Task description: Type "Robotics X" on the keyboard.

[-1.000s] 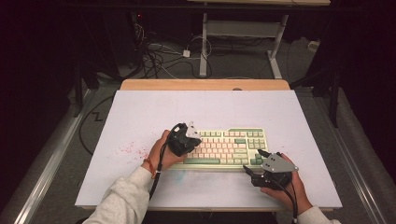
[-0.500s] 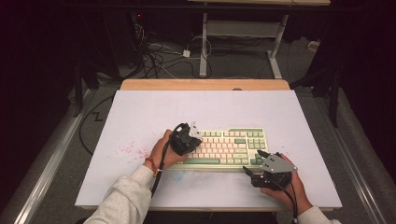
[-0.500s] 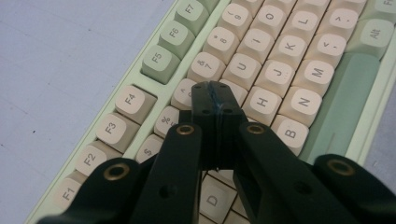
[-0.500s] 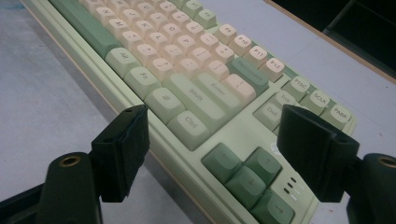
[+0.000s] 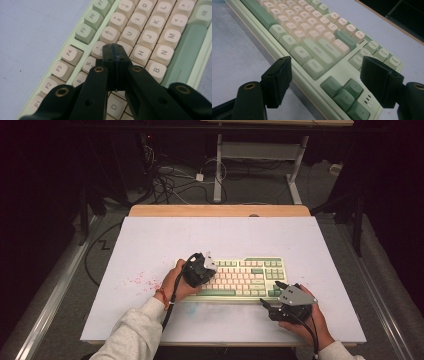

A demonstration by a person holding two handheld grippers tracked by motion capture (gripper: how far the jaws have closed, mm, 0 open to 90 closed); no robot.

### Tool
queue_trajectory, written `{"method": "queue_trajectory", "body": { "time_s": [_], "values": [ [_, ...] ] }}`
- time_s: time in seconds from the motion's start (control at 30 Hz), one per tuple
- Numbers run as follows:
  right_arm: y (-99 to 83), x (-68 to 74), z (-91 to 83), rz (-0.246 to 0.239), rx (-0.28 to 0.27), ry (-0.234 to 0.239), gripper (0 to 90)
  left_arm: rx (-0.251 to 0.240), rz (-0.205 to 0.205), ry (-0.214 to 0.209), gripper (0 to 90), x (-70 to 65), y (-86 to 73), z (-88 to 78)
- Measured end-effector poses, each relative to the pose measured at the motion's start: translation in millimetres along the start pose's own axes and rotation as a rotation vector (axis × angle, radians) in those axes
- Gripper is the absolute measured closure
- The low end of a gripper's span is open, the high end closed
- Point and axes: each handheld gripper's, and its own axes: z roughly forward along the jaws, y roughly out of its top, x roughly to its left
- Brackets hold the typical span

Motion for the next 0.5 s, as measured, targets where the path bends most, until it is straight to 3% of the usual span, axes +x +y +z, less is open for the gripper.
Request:
{"method": "queue_trajectory", "body": {
  "time_s": [0.23, 0.43, 0.5],
  "values": [
    [-0.1, -0.8, -0.5, 0.004, 0.000, 0.000, 26.0, -0.061, -0.003, 0.018, 83.6, 0.6, -2.7, -17.1],
    [0.6, -1.9, -1.7, 0.006, 0.000, -0.007, 26.6, -0.120, 0.008, 0.027, 67.8, -0.4, -7.2, -29.9],
    [0.5, -2.6, -2.1, 0.014, -0.001, -0.009, 26.7, -0.142, 0.008, 0.047, 61.5, -1.9, -8.7, -33.0]
  ]
}}
